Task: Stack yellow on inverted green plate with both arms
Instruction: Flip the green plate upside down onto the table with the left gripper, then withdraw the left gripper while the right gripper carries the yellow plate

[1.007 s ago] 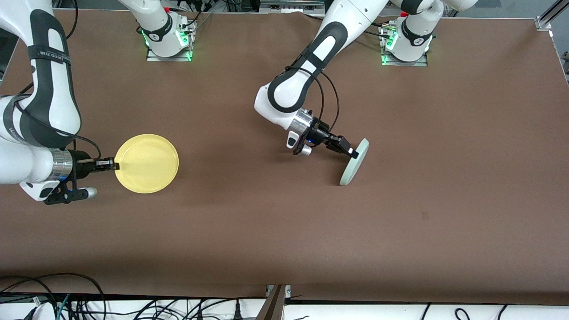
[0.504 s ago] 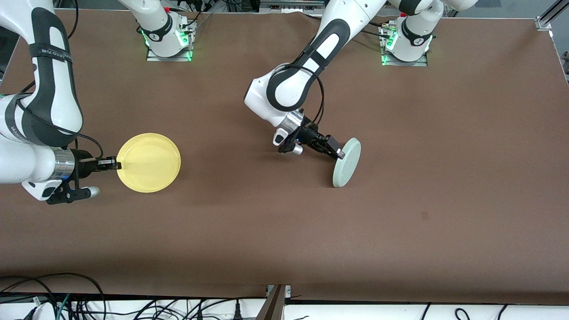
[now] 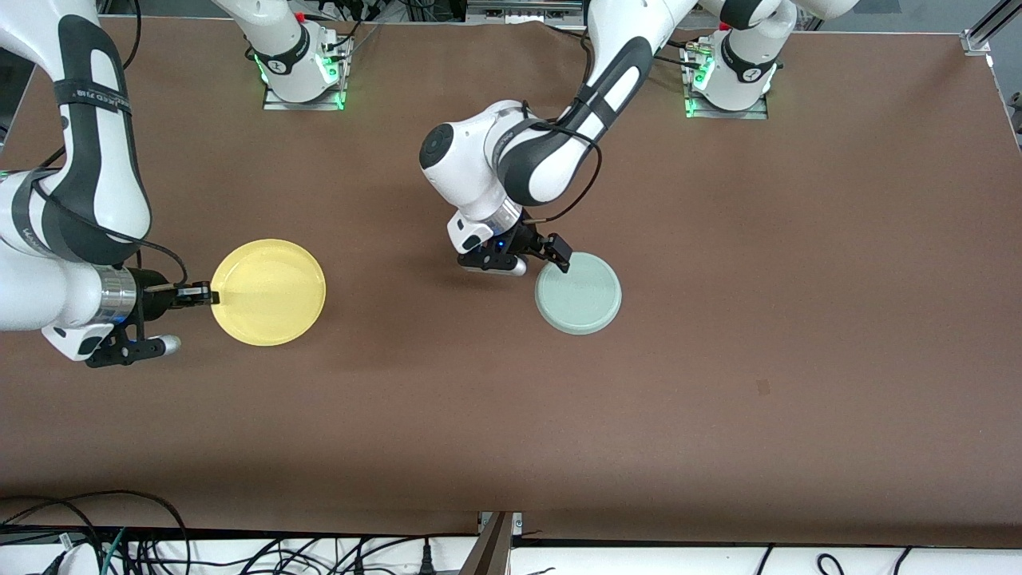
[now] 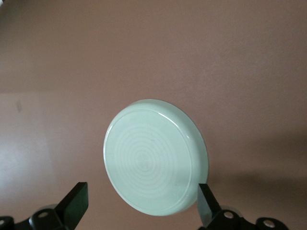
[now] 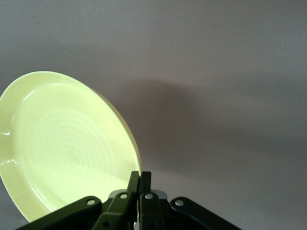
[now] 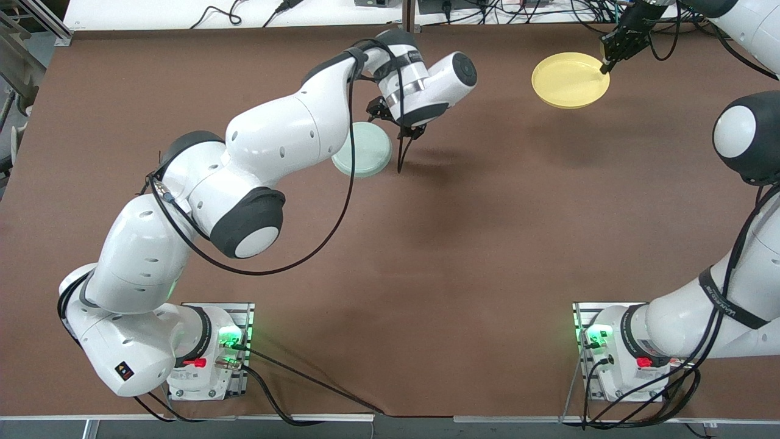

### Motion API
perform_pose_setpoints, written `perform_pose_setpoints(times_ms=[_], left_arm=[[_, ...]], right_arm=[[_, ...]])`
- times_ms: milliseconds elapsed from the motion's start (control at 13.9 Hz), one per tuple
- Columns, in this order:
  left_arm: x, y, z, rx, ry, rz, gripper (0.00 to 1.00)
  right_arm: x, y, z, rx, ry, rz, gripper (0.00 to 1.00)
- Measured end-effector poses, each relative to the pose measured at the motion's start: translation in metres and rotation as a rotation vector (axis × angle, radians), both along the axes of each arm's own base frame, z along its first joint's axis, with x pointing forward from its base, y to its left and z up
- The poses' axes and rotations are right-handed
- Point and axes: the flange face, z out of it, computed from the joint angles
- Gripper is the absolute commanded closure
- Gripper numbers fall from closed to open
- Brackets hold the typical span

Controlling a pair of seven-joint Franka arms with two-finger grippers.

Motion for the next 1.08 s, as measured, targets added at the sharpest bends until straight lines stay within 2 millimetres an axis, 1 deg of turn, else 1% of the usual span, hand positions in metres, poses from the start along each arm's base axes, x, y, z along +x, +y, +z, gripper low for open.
perform_pose_setpoints(times_ms=[72, 144, 216, 288, 360, 432, 504, 576, 647, 719, 791, 935, 1079], left_arm=[[0.011, 0.006, 0.011, -0.028, -0.001, 0.027, 0.00], [0.026, 0.018, 0.029, -0.053, -0.017, 0.056, 0.00], [0.045, 0.036, 0.053, -0.079, -0.036, 0.086, 0.00], [0.066, 0.062, 0.081, -0.109, -0.045, 0.113, 0.00], [0.090, 0.096, 0.110, -0.148, -0.033, 0.133, 0.00], [0.113, 0.137, 0.138, -0.186, -0.011, 0.145, 0.00], [0.132, 0.181, 0.162, -0.211, 0.013, 0.152, 0.00], [0.148, 0.225, 0.181, -0.238, 0.038, 0.160, 0.00], [0.160, 0.266, 0.196, -0.270, 0.061, 0.175, 0.00], [0.166, 0.302, 0.207, -0.293, 0.088, 0.203, 0.00], [0.168, 0.332, 0.217, -0.306, 0.113, 0.237, 0.00], [0.166, 0.371, 0.239, -0.314, 0.124, 0.297, 0.00], [0.155, 0.396, 0.266, -0.329, 0.138, 0.334, 0.00]], right_arm=[[0.000, 0.001, 0.000, 0.000, 0.000, 0.001, 1.00], [0.000, 0.003, -0.001, 0.001, 0.000, 0.004, 1.00], [0.001, 0.008, -0.001, 0.001, -0.003, 0.006, 1.00], [0.002, 0.015, -0.003, -0.003, -0.012, -0.001, 1.00], [0.004, 0.026, -0.006, -0.008, -0.024, -0.013, 1.00], [0.006, 0.041, -0.011, -0.016, -0.038, -0.031, 1.00], [0.007, 0.061, -0.017, -0.026, -0.048, -0.052, 1.00], [0.006, 0.085, -0.027, -0.037, -0.059, -0.080, 1.00], [0.004, 0.112, -0.036, -0.049, -0.072, -0.114, 1.00], [0.000, 0.142, -0.045, -0.055, -0.084, -0.153, 1.00], [-0.006, 0.179, -0.054, -0.054, -0.093, -0.194, 1.00], [-0.023, 0.257, -0.067, -0.038, -0.112, -0.294, 1.00], [-0.048, 0.334, -0.086, -0.026, -0.128, -0.392, 1.00]])
